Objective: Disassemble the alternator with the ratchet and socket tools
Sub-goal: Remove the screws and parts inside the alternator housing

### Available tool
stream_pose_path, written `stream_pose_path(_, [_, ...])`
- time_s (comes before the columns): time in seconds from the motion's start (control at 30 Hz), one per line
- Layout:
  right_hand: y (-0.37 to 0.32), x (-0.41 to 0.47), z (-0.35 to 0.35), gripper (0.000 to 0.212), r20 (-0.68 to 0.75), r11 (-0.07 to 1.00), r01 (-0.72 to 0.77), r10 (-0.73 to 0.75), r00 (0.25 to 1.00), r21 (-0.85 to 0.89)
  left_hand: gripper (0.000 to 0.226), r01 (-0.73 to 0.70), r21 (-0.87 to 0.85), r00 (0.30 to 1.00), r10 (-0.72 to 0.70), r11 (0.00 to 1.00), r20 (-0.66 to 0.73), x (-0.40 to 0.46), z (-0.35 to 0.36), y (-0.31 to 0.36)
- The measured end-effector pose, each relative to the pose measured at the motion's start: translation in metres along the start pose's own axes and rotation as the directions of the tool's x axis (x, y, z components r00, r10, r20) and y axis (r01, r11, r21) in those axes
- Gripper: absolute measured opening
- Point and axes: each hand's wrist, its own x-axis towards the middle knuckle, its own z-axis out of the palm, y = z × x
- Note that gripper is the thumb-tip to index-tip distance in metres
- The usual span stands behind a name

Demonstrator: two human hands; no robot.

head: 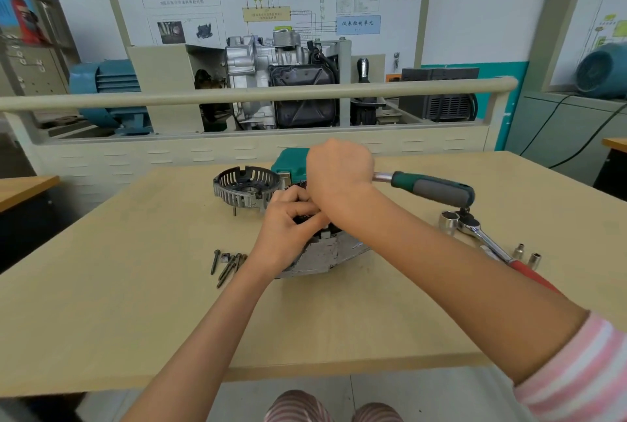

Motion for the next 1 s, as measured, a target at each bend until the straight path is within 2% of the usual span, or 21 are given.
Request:
stream_pose_path(0.07, [-0.006, 0.000, 0.000, 0.023, -0.016, 1.000, -0.003, 0.003, 1.000, -0.017, 0.042, 0.018, -0.021, 1.000, -0.018, 1.000, -0.013, 0.000, 0.000, 0.001])
stream_pose_path(0.17, [-0.003, -0.001, -0.004, 0.011, -0.039, 0.997, 0.072, -0.072, 0.997, -0.003, 0.026, 0.040, 0.006, 0.998, -0.040, 0.999, 0.048, 0.001, -0.004, 0.002])
stream_pose_path(0.23, [0.002, -0.001, -0.004, 0.008, -0.064, 0.985, 0.174, -0.173, 0.983, 0.013, 0.024, 0.049, 0.014, 0.993, -0.051, 0.999, 0.109, 0.000, -0.008, 0.002])
stream_pose_path(0.33, [0.013, 0.003, -0.004, 0.014, -0.052, 0.936, 0.347, -0.344, 0.938, 0.065, 0.017, 0.051, 0.043, 0.989, -0.056, 0.998, 0.138, 0.000, -0.011, 0.003])
stream_pose_path(0.43, [0.023, 0.007, -0.006, 0.035, 0.011, 0.898, 0.407, -0.414, 0.910, 0.168, 0.017, 0.005, 0.020, 0.992, -0.007, 1.000, 0.128, 0.000, -0.009, 0.003])
stream_pose_path(0.5, [0.025, 0.007, -0.007, 0.036, 0.024, 0.893, 0.401, -0.414, 0.910, 0.206, 0.018, -0.001, -0.006, 0.995, 0.002, 1.000, 0.101, 0.000, -0.008, 0.003])
stream_pose_path(0.57, [0.022, 0.005, -0.007, 0.030, 0.017, 0.916, 0.362, -0.370, 0.929, 0.175, 0.018, 0.001, 0.003, 0.997, -0.001, 1.000, 0.077, 0.000, -0.007, 0.003])
stream_pose_path(0.63, [0.014, 0.002, -0.004, 0.022, 0.005, 0.967, 0.236, -0.237, 0.971, 0.095, 0.021, -0.009, 0.019, 0.999, 0.008, 1.000, 0.046, 0.000, -0.004, 0.002])
stream_pose_path(0.7, [0.005, -0.001, -0.003, 0.027, 0.000, 0.998, 0.060, -0.060, 0.998, 0.015, 0.031, -0.028, 0.030, 1.000, 0.028, 0.999, 0.011, 0.000, -0.001, 0.000])
stream_pose_path(0.77, [0.000, -0.002, -0.002, 0.032, -0.016, 1.000, -0.004, 0.004, 1.000, -0.010, 0.035, -0.037, 0.035, 0.999, 0.037, 0.999, -0.003, 0.000, 0.000, -0.002])
stream_pose_path(0.87, [0.003, 0.000, -0.002, 0.023, -0.029, 0.998, 0.063, -0.062, 0.998, 0.022, 0.023, -0.021, 0.049, 1.000, 0.021, 0.999, 0.009, 0.000, -0.001, -0.001])
stream_pose_path(1.0, [0.012, 0.004, -0.001, 0.014, -0.053, 0.975, 0.207, -0.204, 0.978, 0.078, 0.041, 0.006, 0.048, 0.996, -0.010, 0.999, 0.090, 0.003, -0.007, -0.001])
